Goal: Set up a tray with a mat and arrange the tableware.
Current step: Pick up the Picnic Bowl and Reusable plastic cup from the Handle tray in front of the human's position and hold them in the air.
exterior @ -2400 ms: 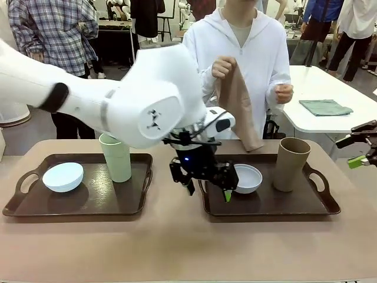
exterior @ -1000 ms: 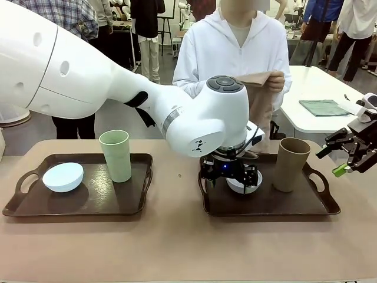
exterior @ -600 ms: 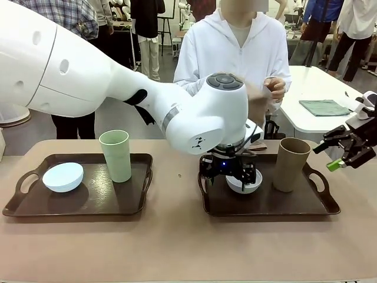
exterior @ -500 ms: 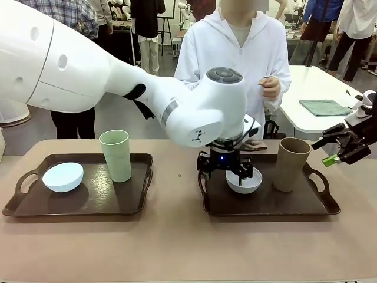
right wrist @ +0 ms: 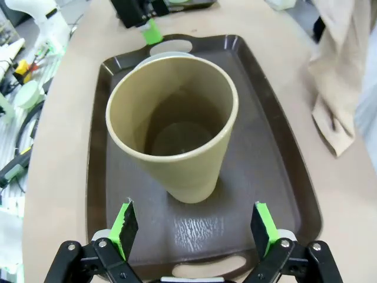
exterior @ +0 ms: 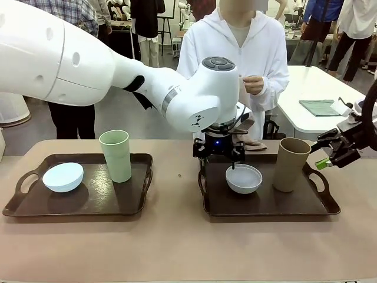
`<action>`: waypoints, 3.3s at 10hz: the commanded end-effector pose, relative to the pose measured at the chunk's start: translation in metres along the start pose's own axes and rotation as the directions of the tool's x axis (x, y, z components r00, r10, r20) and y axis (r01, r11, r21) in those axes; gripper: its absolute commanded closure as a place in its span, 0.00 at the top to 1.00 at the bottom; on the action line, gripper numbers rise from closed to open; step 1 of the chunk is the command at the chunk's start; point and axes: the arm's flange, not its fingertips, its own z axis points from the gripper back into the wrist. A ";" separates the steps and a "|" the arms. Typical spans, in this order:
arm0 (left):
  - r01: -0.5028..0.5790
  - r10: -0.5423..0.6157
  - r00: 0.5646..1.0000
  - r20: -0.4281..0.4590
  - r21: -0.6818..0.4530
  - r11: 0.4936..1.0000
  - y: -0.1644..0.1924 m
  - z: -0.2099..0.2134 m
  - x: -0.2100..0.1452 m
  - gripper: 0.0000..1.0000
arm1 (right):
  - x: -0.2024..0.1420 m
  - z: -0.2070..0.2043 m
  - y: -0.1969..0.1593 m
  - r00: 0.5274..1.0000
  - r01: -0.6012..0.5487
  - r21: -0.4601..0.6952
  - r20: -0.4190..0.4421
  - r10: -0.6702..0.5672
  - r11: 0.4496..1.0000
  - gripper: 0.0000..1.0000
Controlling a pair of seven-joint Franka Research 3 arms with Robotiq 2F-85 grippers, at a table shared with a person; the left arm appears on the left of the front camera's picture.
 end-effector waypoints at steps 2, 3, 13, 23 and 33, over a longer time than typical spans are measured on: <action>-0.043 0.043 0.999 -0.006 0.004 0.999 -0.003 -0.008 0.025 1.00 | -0.004 -0.010 -0.001 1.000 -0.027 0.052 -0.010 0.028 0.998 1.00; -0.043 0.043 0.999 -0.025 -0.002 0.999 -0.004 -0.013 0.027 1.00 | -0.006 -0.013 -0.001 0.999 -0.031 0.056 -0.010 0.031 0.998 1.00; 0.000 0.001 0.996 -0.092 0.014 1.000 -0.022 -0.040 0.033 1.00 | -0.015 -0.070 -0.005 0.999 -0.032 0.050 -0.003 0.032 0.998 1.00; -0.022 0.021 0.993 -0.119 -0.012 1.000 -0.022 -0.064 0.035 0.46 | -0.010 -0.097 0.008 0.993 -0.083 0.082 0.087 0.076 0.993 0.41; -0.055 0.051 0.984 -0.170 -0.016 0.998 -0.011 -0.053 0.030 0.00 | -0.009 -0.084 0.004 0.998 -0.052 0.084 0.052 0.047 0.995 0.00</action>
